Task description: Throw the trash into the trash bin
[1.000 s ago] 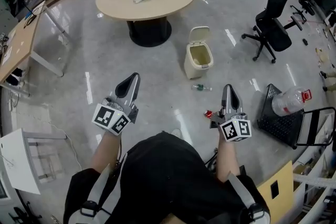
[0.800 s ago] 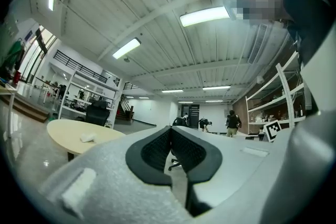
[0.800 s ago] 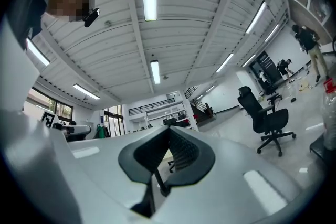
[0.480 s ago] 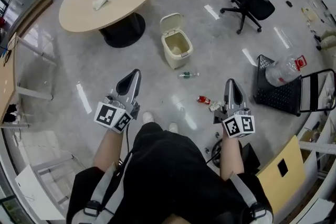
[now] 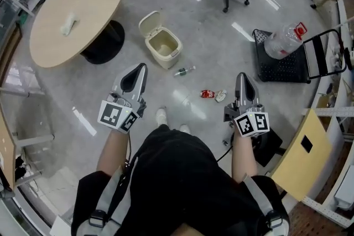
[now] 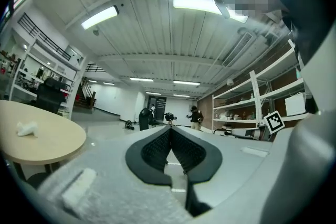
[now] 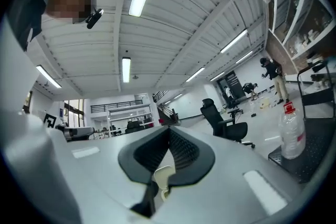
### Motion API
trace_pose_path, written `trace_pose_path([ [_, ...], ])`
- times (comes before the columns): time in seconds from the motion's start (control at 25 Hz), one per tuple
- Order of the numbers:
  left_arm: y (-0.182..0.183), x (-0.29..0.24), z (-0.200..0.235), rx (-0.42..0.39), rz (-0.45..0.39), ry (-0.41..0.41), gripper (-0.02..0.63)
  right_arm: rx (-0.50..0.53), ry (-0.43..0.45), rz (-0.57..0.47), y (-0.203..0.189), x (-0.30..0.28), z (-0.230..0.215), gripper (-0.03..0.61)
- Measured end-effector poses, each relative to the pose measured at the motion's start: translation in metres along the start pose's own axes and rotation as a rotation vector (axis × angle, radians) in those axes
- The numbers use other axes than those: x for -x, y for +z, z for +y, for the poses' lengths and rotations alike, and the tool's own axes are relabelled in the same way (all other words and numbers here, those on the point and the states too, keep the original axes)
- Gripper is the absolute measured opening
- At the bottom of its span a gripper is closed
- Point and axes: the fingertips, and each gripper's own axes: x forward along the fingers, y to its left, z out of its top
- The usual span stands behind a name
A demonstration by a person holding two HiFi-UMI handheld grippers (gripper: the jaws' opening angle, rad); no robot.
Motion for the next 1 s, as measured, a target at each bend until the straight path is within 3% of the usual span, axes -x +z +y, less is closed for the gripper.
trace_pose_path([
  [0.56,-0.016,-0.085,0.007,0.02,0.037,-0.285,0.003,0.03,-0.305,-0.048,-0.005,0.03,-0.034,0.005],
  [1.0,-0.038,-0.147,-0.037,0.038,0.076,-0.463,0.003,0.034,-0.53,-0.077,0.0,0.102,-0.064,0.005],
])
